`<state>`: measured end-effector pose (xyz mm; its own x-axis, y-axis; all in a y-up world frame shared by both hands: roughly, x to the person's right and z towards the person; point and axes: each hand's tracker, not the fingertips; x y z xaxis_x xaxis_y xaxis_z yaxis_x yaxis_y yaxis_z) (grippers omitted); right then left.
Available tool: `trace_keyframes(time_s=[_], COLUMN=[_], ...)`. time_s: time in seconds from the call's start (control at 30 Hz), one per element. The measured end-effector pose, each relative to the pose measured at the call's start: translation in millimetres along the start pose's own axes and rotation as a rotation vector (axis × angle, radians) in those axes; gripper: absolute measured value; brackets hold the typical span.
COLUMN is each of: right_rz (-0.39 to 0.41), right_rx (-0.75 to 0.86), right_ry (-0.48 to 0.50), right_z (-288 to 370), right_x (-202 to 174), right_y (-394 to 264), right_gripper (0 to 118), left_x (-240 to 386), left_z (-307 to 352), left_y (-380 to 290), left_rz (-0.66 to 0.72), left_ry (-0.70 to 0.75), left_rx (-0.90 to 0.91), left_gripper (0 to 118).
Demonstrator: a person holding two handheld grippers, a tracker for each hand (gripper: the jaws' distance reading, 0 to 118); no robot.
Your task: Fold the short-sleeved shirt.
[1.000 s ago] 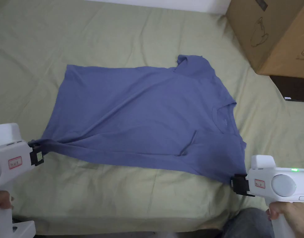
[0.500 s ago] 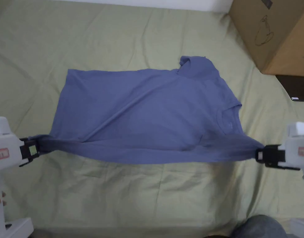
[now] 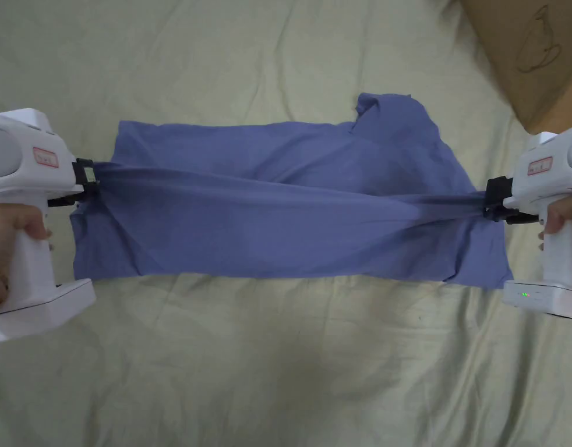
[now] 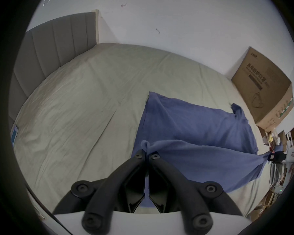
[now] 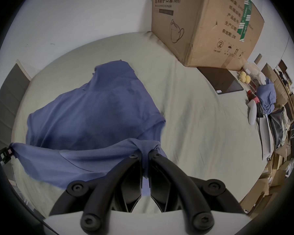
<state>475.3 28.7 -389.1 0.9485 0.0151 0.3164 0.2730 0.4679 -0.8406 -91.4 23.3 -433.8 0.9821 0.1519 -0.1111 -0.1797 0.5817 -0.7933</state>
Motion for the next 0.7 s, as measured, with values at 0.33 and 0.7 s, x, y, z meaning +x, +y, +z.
trace_keyframes(time_s=[0.33, 0.7], right_rz=[0.032, 0.107], right_rx=[0.124, 0.660], right_ry=[-0.038, 0.088], right_z=[-14, 146], right_x=[-2, 5], right_y=[5, -100], right_gripper=[99, 103], left_x=[1, 13], left_z=[-19, 137], left_y=[-15, -74], left_rz=[-0.025, -0.166], left_ry=[0.113, 0.049], left_rx=[0.039, 0.524], left_gripper=[99, 109])
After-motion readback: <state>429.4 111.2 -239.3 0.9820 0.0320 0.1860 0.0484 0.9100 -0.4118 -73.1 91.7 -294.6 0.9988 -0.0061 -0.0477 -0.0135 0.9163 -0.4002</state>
